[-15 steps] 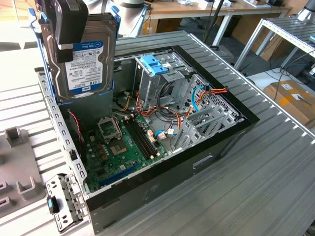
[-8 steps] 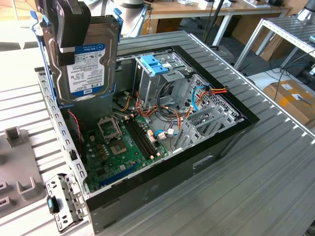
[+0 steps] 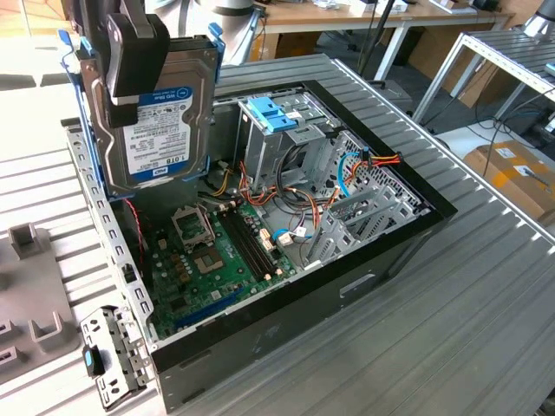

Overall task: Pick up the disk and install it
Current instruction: 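Pick up the disk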

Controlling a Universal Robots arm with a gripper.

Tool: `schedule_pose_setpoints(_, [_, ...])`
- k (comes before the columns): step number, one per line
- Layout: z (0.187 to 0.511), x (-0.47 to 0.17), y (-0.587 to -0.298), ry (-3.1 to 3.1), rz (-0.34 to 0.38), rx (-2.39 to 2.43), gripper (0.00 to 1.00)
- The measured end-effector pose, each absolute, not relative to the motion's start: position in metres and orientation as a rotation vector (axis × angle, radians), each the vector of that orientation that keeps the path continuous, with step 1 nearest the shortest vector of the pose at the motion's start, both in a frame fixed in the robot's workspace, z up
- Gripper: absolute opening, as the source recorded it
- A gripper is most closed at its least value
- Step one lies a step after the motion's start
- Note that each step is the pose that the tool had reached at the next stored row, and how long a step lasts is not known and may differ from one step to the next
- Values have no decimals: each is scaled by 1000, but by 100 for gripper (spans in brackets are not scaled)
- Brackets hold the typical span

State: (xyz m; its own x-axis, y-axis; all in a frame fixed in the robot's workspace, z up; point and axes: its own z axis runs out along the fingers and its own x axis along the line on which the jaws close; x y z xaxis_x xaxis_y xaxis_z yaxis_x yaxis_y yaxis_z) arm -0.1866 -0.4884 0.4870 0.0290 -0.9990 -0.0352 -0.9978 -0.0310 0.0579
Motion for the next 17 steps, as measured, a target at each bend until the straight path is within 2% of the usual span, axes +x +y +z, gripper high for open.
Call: schedule_pose_setpoints(17, [487, -187, -517, -2175, -103, 2241, 37])
